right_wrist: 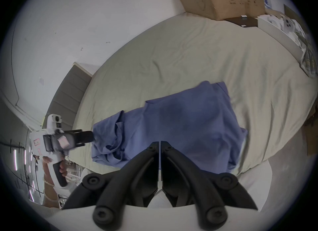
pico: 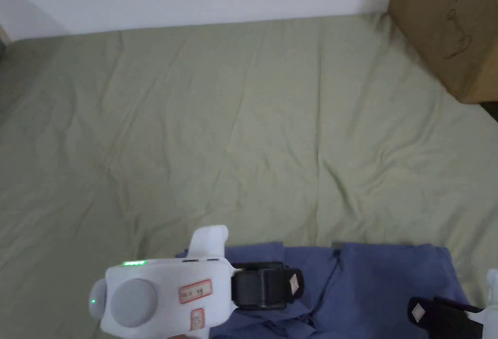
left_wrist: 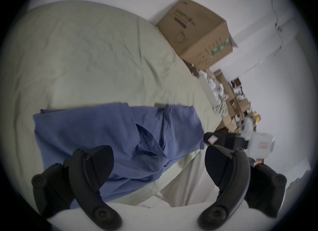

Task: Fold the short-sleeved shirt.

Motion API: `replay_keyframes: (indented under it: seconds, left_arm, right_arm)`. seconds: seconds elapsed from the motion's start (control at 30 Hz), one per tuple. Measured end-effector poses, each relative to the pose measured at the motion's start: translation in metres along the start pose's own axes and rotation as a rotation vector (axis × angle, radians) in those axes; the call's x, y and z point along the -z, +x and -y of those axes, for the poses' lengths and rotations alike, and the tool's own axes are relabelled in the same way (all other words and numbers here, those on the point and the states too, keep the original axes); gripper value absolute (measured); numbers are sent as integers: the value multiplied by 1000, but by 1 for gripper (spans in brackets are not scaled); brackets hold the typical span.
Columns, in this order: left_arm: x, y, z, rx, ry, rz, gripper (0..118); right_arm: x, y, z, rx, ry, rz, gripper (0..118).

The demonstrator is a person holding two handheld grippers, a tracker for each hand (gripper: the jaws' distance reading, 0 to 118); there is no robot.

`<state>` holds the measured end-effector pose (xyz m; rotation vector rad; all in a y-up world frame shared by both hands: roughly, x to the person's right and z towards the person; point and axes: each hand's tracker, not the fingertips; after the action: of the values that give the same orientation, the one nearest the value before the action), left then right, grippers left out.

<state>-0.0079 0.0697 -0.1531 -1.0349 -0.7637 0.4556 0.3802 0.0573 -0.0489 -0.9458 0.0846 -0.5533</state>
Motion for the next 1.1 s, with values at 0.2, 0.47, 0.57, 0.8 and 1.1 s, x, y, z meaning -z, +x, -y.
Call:
replay_keyframes:
  seconds: [0.2,0.47,0.57,0.8,1.1]
  left_arm:
    - [6,-19,5,-48,-9,-210,1]
    - [76,11,25,49,-230,-47,1]
    - [82,18,28,136,-293,-70,1]
    - [-17,-18,11,-15,-26,-65,57]
    - [-80,-143,22,-318,64,15,117]
  right_arm:
    - [3,3,3,12,-3,-13,2]
    - [5,-2,2,-3,-11,-25,2]
    - [6,-3,3,-2,-18,-22,2]
    - [5,-23,-1,-56,-19,-24,2]
    - [26,-58,-7,-139,-68,-37,2]
